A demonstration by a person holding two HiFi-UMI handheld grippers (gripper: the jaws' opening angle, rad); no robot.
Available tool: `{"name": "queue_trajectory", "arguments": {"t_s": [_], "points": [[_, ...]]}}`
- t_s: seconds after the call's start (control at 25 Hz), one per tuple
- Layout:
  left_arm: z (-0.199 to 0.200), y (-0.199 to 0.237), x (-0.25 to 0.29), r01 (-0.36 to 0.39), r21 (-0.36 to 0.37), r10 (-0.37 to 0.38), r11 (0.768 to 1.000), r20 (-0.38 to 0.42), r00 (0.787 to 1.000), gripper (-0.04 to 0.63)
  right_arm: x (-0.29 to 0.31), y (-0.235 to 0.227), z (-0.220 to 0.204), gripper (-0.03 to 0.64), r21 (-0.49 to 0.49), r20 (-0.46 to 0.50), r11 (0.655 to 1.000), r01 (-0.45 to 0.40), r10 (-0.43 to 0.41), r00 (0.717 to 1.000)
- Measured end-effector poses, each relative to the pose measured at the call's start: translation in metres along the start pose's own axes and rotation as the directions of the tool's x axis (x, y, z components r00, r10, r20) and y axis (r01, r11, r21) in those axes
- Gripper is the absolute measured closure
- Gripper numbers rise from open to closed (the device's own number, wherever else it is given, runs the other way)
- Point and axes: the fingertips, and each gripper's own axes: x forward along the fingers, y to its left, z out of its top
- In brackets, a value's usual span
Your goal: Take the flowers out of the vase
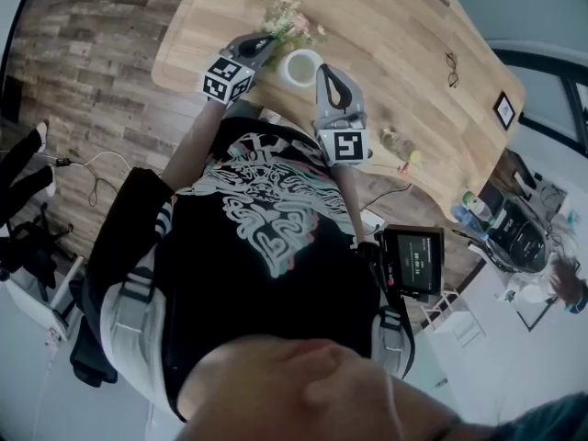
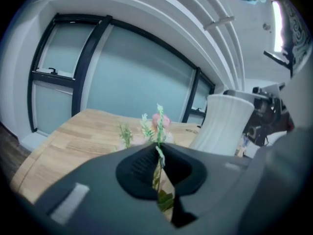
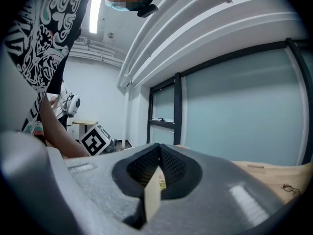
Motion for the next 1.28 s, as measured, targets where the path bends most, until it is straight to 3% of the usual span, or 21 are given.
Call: {"name": "queue_trajectory", "arguments": {"t_s": [0.4,0.92,1.28], "points": [[-0.017,0.014,0.007,-0.111,-0.044,0.110,0.993,-0.025,0.994,0.595,0.004,0.000,-0.005,0.617,0.008,-0.017,1.000,-0.014,0.014,1.000],[-0.020,0.015,0.013,-0.121,-0.057,0.119,0.991,-0.037,0.992,0.595,0.006,-0.002,-0.006,0.618,0.033,-0.014,0.999,-0.013,0.014,1.000],[-0.002,0.006,0.010,-0.087,-0.036,0.088,0.996,0.018,0.996,0.559,0.006,-0.001,-0.005,0.617,0.022,-0.002,1.000,-0.022,0.022,1.000]]}}
